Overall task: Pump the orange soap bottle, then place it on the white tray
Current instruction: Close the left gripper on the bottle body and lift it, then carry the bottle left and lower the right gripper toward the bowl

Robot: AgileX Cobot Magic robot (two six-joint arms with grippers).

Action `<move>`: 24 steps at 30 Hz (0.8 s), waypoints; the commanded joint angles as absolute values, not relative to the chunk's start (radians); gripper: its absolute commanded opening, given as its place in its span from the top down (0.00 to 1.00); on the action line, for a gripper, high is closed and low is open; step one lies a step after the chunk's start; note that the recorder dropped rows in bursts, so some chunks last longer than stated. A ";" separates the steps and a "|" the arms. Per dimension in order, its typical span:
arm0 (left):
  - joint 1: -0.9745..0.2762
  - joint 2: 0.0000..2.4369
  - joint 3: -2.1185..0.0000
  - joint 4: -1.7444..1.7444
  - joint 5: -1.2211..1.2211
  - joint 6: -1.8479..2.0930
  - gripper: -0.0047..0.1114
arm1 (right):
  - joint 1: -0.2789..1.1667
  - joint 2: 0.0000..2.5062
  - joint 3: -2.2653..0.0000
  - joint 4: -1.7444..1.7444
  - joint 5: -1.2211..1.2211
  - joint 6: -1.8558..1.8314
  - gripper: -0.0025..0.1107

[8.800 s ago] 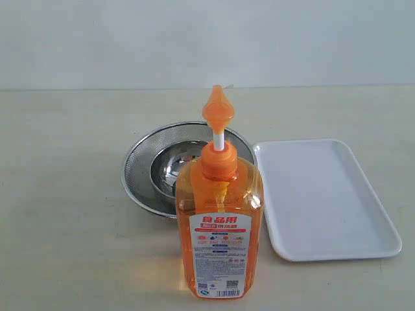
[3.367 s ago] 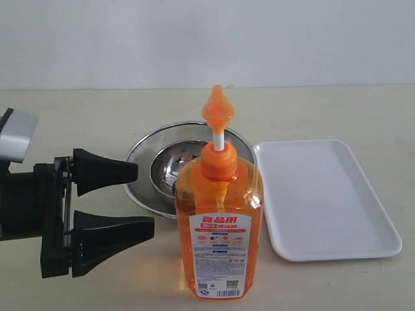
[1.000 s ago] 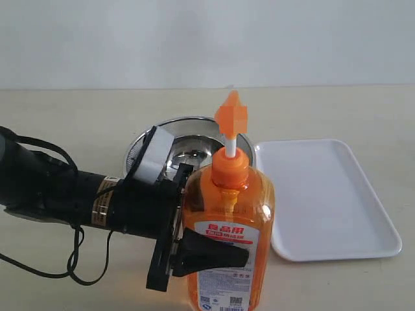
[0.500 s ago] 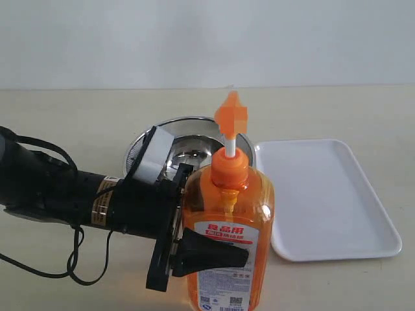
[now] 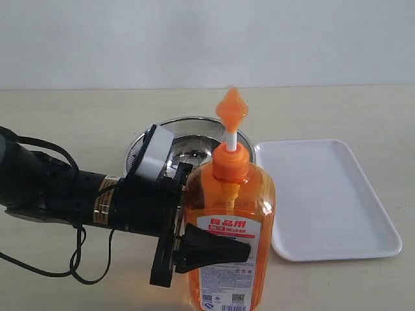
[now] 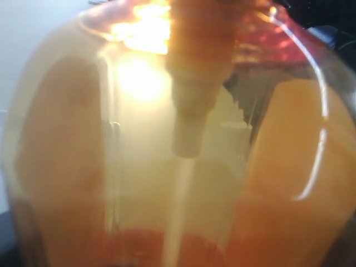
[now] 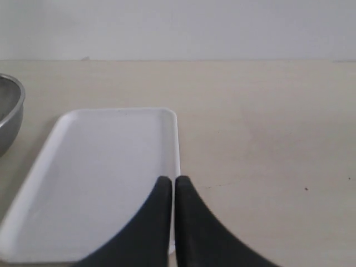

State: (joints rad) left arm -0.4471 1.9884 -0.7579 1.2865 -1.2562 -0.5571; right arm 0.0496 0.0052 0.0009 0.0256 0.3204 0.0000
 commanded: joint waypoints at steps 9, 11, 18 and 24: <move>-0.451 1.825 -0.758 1.267 -1.221 -0.568 0.92 | 0.044 0.000 0.000 0.016 -0.125 0.073 0.98; -0.451 1.789 -0.758 1.265 -1.221 -0.604 0.92 | 0.044 0.000 0.000 0.016 -0.073 0.083 0.98; -0.451 1.662 -0.758 1.262 -1.154 -0.686 0.92 | 0.044 0.085 -0.025 0.016 0.021 0.123 0.98; -0.451 1.548 -0.756 1.236 -1.068 -0.739 0.92 | 0.081 0.317 -0.155 0.016 0.125 0.120 0.98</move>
